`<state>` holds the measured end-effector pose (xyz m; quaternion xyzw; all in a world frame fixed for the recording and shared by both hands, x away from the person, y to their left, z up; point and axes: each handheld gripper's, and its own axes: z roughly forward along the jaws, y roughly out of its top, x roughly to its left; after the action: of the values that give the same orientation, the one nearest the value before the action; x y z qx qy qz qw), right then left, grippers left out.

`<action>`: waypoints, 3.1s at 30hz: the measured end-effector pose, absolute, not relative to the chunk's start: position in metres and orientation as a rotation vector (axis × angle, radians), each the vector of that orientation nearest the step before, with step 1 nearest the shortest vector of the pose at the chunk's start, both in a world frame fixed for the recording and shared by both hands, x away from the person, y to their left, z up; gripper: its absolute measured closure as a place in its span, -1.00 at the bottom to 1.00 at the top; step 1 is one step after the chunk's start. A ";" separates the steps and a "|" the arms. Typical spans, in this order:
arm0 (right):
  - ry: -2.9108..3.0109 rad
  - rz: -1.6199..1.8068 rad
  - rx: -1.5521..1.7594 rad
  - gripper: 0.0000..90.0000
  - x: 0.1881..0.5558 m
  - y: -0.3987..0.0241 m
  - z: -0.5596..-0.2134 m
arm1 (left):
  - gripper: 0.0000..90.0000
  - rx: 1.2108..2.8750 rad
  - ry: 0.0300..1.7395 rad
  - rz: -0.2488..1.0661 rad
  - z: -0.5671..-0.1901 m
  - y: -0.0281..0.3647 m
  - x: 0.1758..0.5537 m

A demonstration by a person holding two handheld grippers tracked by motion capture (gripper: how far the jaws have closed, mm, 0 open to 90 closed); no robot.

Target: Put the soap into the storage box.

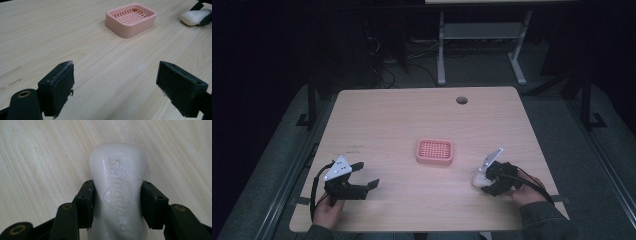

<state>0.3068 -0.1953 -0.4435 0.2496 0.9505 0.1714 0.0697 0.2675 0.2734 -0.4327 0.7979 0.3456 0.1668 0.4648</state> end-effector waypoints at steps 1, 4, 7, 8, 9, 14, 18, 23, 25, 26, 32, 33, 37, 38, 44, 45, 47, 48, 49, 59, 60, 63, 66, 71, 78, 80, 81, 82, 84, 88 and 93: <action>2.864 0.524 0.750 0.09 0.307 -0.196 -0.444 | -0.68 1.959 0.850 0.409 -0.433 0.273 0.268; 2.867 0.530 0.753 0.09 0.307 -0.197 -0.444 | -0.68 1.958 0.850 0.409 -0.433 0.273 0.268; 2.865 0.531 0.742 0.09 0.306 -0.196 -0.444 | -0.68 1.955 0.851 0.409 -0.433 0.274 0.268; 2.866 0.542 0.741 0.08 0.306 -0.196 -0.443 | -0.68 1.956 0.851 0.410 -0.433 0.274 0.268; 2.859 0.570 0.744 0.09 0.306 -0.196 -0.440 | -0.68 1.954 0.853 0.409 -0.433 0.274 0.268; 2.846 0.583 0.730 0.09 0.307 -0.195 -0.432 | -0.68 1.956 0.852 0.409 -0.433 0.274 0.268; 2.843 0.568 0.707 0.08 0.309 -0.190 -0.427 | -0.68 1.956 0.851 0.408 -0.433 0.274 0.268; 2.843 0.582 0.693 0.08 0.313 -0.185 -0.423 | -0.68 1.956 0.850 0.408 -0.433 0.274 0.268; 2.843 0.573 0.684 0.08 0.315 -0.182 -0.422 | -0.68 1.957 0.848 0.412 -0.433 0.274 0.268; 2.843 0.571 0.679 0.08 0.316 -0.181 -0.421 | -0.68 1.960 0.844 0.414 -0.433 0.274 0.268; 2.824 0.627 0.680 0.08 0.320 -0.177 -0.410 | -0.68 1.961 0.847 0.411 -0.433 0.275 0.268; 2.824 0.627 0.680 0.08 0.320 -0.177 -0.410 | -0.68 1.961 0.847 0.411 -0.433 0.275 0.268; 2.820 0.635 0.658 0.08 0.325 -0.172 -0.405 | -0.68 1.954 0.852 0.408 -0.433 0.274 0.268; 2.821 0.631 0.656 0.08 0.326 -0.171 -0.404 | -0.68 1.960 0.852 0.408 -0.433 0.274 0.268; 2.843 0.638 0.635 0.08 0.333 -0.163 -0.405 | -0.68 1.962 0.854 0.407 -0.433 0.274 0.269; 2.843 0.638 0.635 0.08 0.333 -0.163 -0.405 | -0.68 1.962 0.854 0.407 -0.433 0.274 0.269; 2.852 0.633 0.635 0.08 0.334 -0.161 -0.406 | -0.68 1.964 0.853 0.408 -0.433 0.274 0.269; 2.856 0.639 0.630 0.08 0.336 -0.159 -0.407 | -0.68 1.966 0.853 0.406 -0.433 0.274 0.269; 2.856 0.639 0.630 0.08 0.336 -0.159 -0.407 | -0.68 1.966 0.853 0.406 -0.433 0.274 0.269; 2.867 0.632 0.585 0.08 0.344 -0.146 -0.401 | -0.68 1.961 0.850 0.406 -0.432 0.274 0.269; 2.867 0.632 0.585 0.08 0.344 -0.146 -0.401 | -0.68 1.961 0.850 0.406 -0.432 0.274 0.269; 2.865 0.639 0.575 0.08 0.346 -0.142 -0.399 | -0.68 1.960 0.850 0.408 -0.432 0.274 0.269; 2.877 0.621 0.563 0.08 0.349 -0.137 -0.399 | -0.68 1.958 0.851 0.407 -0.432 0.274 0.269; 2.880 0.622 0.548 0.08 0.352 -0.131 -0.399 | -0.68 1.958 0.851 0.406 -0.432 0.274 0.269; 2.889 0.610 0.528 0.08 0.356 -0.123 -0.397 | -0.68 1.960 0.851 0.406 -0.432 0.274 0.268; 2.888 0.611 0.523 0.08 0.356 -0.123 -0.397 | -0.68 1.960 0.851 0.407 -0.432 0.275 0.268; 2.889 0.617 0.522 0.08 0.357 -0.123 -0.397 | -0.68 1.954 0.853 0.408 -0.432 0.275 0.268; 2.887 0.617 0.522 0.08 0.357 -0.122 -0.397 | -0.68 1.955 0.853 0.408 -0.432 0.275 0.268; 2.895 0.603 0.526 0.08 0.358 -0.121 -0.399 | -0.68 1.962 0.851 0.405 -0.432 0.275 0.268; 2.900 0.598 0.525 0.08 0.359 -0.119 -0.400 | -0.68 1.962 0.850 0.406 -0.432 0.274 0.269; 2.901 0.600 0.514 0.08 0.361 -0.117 -0.401 | -0.68 1.959 0.852 0.405 -0.432 0.274 0.268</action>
<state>0.3605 -0.1165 -0.4010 0.1704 0.9627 0.1991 0.0675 0.2684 0.2744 -0.4318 0.7977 0.3467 0.1649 0.4649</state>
